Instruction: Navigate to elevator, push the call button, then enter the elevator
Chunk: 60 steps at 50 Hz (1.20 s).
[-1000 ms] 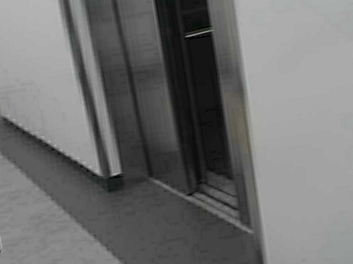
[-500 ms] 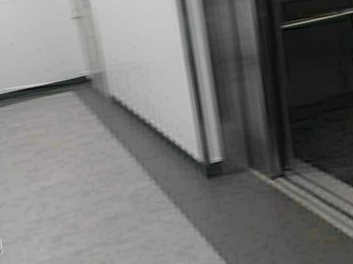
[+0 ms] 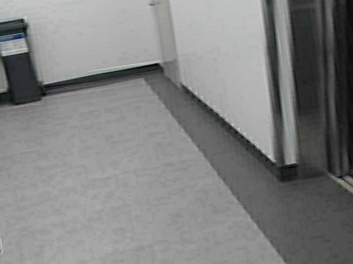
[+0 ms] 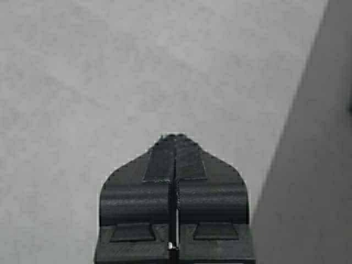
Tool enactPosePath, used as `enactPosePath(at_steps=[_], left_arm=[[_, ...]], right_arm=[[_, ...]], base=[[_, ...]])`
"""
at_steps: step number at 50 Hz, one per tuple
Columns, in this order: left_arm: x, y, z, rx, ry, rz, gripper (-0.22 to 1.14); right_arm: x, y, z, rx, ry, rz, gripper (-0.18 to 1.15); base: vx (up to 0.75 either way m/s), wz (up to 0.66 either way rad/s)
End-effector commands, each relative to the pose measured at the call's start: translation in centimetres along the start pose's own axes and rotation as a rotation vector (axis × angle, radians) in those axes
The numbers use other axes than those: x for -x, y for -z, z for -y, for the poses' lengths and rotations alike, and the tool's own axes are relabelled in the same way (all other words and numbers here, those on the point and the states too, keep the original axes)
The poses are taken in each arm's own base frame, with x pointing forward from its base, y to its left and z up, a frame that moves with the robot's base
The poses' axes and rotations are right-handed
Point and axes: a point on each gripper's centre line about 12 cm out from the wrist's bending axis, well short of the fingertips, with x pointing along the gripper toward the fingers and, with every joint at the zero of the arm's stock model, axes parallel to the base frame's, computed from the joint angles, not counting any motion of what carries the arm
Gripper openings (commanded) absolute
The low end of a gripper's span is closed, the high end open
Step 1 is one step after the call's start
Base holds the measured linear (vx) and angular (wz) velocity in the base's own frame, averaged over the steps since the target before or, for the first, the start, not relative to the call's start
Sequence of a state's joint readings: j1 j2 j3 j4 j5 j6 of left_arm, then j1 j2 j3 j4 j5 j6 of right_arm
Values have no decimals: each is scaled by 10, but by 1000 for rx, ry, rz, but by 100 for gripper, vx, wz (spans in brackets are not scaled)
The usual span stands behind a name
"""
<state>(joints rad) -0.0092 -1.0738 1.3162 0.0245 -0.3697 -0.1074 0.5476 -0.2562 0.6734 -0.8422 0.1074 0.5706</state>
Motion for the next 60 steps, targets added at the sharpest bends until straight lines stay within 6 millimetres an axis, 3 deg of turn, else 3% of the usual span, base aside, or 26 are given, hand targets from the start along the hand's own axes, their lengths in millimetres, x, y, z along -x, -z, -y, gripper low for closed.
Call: enactPosePath(at_steps=[1,11,42,51,60], left_arm=[[-8,-5,0,-1,1,3,2],[-17,2,0,2,0,-29,2],[-21,8,0,-19,1,-59,2],[-26,7,0,-16,3,-48,2],[-26,5,0,-17,5,-34,2]], right_arm=[[3,-10,4,-1,7,30,6],[1,15,11,-23,25,-30,6],[8,-1,15,-27,34,24,6],[7,15,11,-28,23,-16,6],[6,19,12,-30,28,-32,6]], base=[[36,22],[39,21],[50,15],[57,12],[55,-10]])
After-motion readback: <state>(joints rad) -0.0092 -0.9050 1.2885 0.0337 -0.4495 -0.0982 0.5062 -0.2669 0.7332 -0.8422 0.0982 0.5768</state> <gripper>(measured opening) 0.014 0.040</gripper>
